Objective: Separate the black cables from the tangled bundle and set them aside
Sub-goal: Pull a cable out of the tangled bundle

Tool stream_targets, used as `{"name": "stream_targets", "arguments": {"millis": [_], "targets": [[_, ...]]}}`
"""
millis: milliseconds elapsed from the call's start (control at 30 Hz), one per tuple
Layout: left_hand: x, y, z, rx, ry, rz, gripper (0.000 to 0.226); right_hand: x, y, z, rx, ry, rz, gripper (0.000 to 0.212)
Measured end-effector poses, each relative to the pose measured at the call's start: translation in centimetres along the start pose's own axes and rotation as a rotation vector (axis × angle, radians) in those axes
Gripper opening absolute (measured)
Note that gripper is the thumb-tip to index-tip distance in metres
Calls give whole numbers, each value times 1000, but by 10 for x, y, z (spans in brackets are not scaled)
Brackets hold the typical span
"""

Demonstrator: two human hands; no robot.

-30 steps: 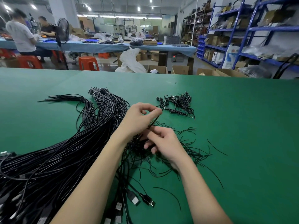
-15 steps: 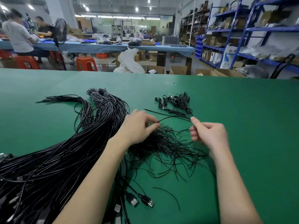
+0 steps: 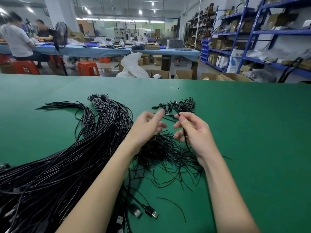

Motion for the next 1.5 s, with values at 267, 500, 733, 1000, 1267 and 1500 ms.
{"name": "stream_targets", "arguments": {"millis": [267, 500, 733, 1000, 1267, 1500], "targets": [[20, -5, -2, 24, 707, 291, 63, 34, 11, -30, 189, 75, 453, 18], [33, -2, -8, 127, 544, 391, 72, 45, 10, -29, 176, 100, 456, 21], [28, 10, -21, 169, 582, 566, 83, 25, 19, -43, 350, 422, 450, 32], [61, 49, -23, -75, 35, 1079, 93, 0, 6, 0, 135, 819, 173, 12], [54, 39, -6, -221, -238, 835, 83, 17, 7, 31, 74, 773, 231, 29], [26, 15, -14, 10, -144, 513, 85, 33, 11, 42, 17, 311, 339, 18]]}}
Point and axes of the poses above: each hand's wrist, its own y-axis away from the middle knuckle, its own x-axis out of the palm, z = x × y, the point moved 7 cm from there along -y, towards the middle knuckle, and after that the axes turned 8 degrees about z, right-handed, at the moved point
